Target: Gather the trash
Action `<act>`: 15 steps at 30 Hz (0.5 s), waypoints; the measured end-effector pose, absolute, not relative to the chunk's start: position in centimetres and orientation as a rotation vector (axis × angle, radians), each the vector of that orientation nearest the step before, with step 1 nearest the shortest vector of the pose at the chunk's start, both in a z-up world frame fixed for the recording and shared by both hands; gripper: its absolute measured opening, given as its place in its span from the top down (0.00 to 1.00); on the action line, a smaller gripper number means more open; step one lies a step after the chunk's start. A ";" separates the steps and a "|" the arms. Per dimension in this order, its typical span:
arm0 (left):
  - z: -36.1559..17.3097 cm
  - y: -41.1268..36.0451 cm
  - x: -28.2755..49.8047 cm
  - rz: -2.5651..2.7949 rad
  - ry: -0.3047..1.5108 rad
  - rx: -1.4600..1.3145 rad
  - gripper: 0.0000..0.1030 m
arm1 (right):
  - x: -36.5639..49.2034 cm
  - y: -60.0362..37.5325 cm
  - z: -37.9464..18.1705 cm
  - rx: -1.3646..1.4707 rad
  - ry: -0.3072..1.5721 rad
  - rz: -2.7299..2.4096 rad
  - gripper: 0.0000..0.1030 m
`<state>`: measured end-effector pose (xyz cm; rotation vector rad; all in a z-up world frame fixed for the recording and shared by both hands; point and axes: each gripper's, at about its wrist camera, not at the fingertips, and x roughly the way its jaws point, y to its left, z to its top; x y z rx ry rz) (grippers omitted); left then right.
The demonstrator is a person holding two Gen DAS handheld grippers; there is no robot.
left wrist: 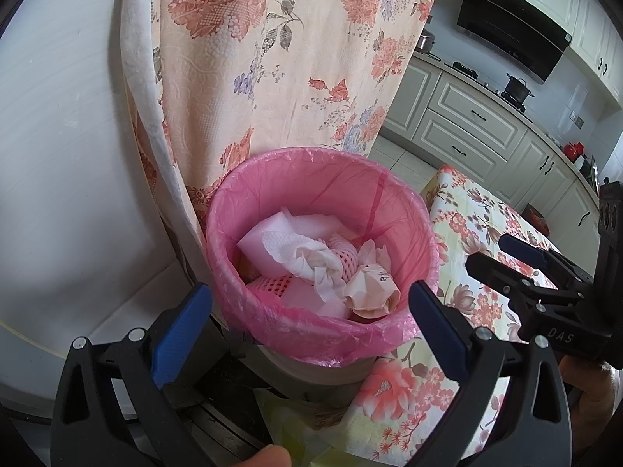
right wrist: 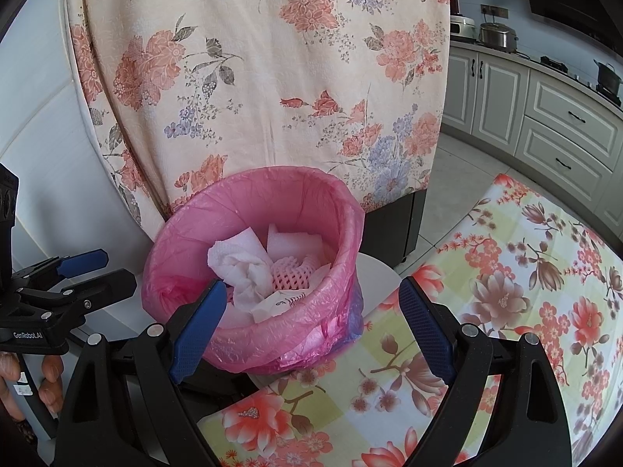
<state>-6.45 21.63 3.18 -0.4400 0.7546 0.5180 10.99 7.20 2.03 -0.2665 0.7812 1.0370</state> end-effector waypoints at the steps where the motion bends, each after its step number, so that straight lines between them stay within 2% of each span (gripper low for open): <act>1: 3.2 21.6 -6.4 0.519 0.755 -0.440 0.05 | 11.0 7.2 2.0 -0.267 0.783 1.036 0.18; 15: 3.4 21.8 -6.4 0.523 0.752 -0.437 0.05 | 11.0 7.2 2.0 -0.268 0.784 1.037 0.18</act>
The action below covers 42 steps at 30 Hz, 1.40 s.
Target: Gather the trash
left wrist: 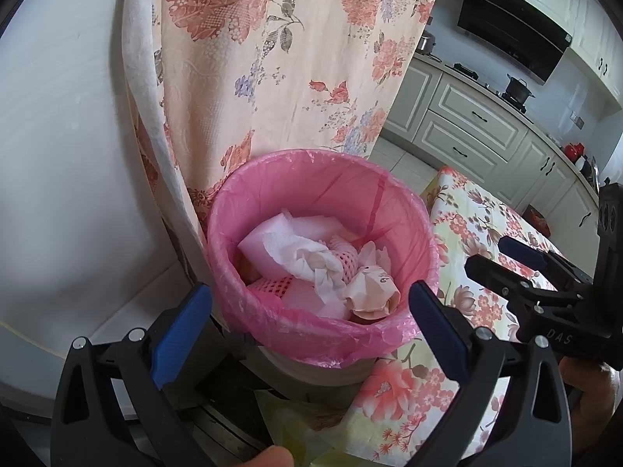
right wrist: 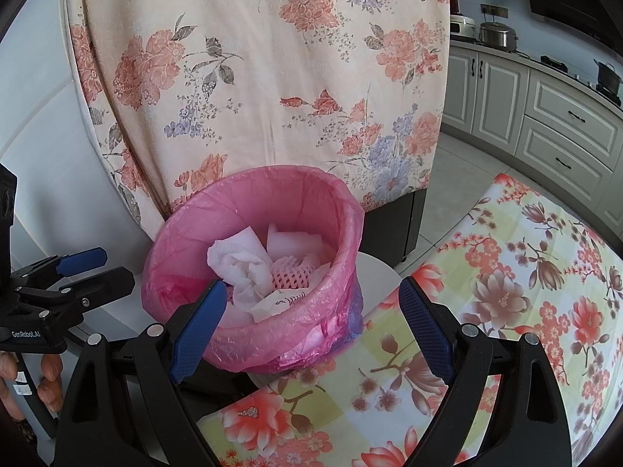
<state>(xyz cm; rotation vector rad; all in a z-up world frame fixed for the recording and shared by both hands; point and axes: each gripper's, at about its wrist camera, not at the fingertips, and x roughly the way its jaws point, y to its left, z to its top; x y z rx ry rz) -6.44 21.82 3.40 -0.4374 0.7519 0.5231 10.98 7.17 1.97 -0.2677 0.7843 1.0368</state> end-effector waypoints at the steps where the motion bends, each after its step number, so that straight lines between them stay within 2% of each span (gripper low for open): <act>1: 3.4 21.8 -6.5 0.525 0.752 -0.436 0.05 | 11.0 7.2 2.0 -0.268 0.785 1.037 0.18; 42: 3.2 21.3 -5.7 0.515 0.757 -0.417 0.05 | 11.2 7.0 1.7 -0.275 0.786 1.038 0.18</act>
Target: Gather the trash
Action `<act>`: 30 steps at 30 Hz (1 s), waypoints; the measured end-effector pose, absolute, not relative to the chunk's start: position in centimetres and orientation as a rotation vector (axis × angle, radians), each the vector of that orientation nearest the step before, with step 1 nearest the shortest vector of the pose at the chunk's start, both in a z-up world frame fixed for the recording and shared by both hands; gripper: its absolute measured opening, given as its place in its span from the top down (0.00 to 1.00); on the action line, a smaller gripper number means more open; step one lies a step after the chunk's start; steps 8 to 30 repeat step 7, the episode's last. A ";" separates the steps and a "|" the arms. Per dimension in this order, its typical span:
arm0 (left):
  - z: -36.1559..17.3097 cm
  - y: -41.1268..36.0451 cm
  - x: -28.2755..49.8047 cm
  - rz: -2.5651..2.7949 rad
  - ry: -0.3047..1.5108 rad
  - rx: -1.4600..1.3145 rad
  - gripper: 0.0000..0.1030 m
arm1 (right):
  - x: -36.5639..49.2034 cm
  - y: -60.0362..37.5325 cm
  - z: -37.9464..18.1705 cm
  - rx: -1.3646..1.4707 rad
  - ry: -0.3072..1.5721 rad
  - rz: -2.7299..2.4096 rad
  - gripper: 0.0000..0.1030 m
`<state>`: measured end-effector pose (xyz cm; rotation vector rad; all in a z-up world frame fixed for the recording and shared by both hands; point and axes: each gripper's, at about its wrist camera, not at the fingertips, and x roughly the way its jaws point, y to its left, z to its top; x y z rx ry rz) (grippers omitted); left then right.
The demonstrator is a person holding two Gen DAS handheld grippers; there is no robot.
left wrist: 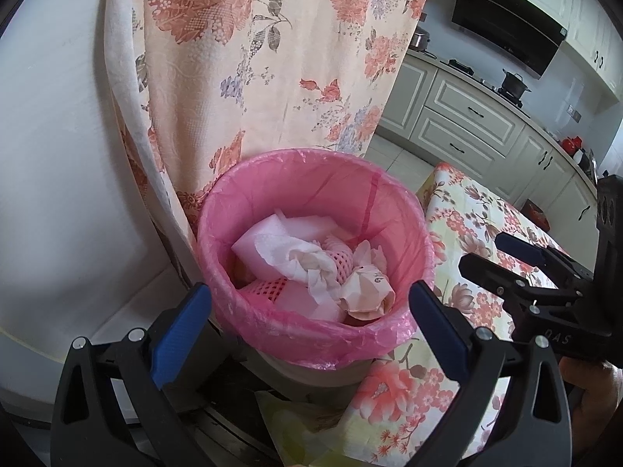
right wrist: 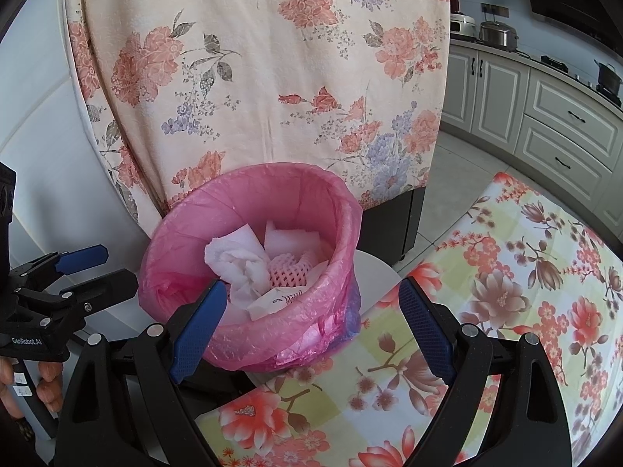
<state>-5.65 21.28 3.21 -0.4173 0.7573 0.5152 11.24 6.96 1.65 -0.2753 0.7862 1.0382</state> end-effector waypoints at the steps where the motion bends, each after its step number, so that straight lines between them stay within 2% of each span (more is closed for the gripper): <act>1: 3.2 21.3 -5.6 0.521 0.757 -0.416 0.05 | 11.2 6.9 1.7 -0.276 0.785 1.038 0.18; 30: 3.4 21.4 -5.8 0.535 0.756 -0.415 0.05 | 11.3 6.9 1.7 -0.275 0.785 1.036 0.18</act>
